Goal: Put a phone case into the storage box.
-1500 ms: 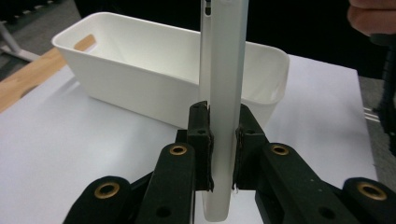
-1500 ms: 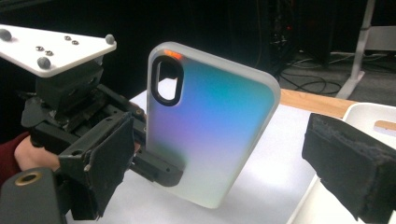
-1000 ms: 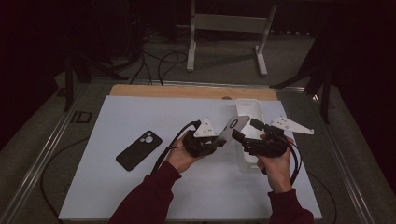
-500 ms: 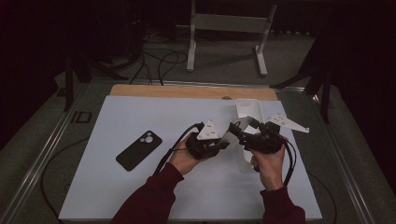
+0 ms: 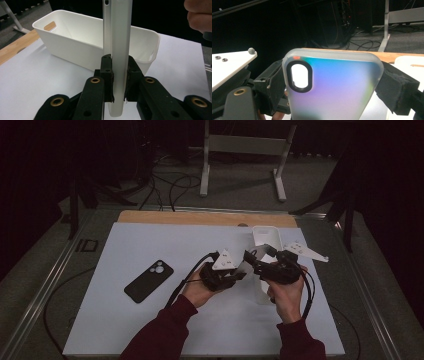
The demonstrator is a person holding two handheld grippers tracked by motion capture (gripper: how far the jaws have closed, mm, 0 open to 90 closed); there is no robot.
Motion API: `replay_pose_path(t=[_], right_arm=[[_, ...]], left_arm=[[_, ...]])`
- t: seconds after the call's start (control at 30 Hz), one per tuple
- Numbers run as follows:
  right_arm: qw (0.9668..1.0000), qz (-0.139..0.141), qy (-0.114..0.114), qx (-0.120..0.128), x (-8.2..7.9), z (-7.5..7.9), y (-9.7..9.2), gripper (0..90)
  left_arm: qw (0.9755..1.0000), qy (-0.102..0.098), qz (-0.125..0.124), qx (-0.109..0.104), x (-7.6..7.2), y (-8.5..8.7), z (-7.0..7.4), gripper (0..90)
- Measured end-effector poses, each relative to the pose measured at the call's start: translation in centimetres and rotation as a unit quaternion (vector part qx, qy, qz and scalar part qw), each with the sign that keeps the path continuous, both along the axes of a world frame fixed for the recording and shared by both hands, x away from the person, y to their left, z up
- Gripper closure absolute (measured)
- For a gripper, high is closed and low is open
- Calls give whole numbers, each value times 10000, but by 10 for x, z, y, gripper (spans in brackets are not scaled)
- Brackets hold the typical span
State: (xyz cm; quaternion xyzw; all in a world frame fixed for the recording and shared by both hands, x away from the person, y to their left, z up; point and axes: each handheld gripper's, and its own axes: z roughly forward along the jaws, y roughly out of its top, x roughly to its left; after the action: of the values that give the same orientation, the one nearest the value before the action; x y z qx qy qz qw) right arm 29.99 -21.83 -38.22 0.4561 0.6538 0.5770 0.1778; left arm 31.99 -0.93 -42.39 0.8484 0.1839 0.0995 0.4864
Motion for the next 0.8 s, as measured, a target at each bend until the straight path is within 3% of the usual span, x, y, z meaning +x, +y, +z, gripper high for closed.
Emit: replay_pose_path(t=[0.27, 0.57, 0.67, 0.8], right_arm=[[9999, 5, -22, -120, 1, 1, 0, 166], [9998, 3, -54, -168, 2, 5, -2, 166], [9997, 29, -67, -224, 3, 6, -1, 166], [9996, 56, -62, -270, 5, 7, -1, 166]], left_arm=[[9999, 140, 32, -92, 3, 7, 3, 574], [9988, 222, 405, -183, 7, 28, 4, 383], [9978, 160, 625, -130, 5, 33, 6, 217], [9966, 116, 810, -133, 5, 42, 9, 165]])
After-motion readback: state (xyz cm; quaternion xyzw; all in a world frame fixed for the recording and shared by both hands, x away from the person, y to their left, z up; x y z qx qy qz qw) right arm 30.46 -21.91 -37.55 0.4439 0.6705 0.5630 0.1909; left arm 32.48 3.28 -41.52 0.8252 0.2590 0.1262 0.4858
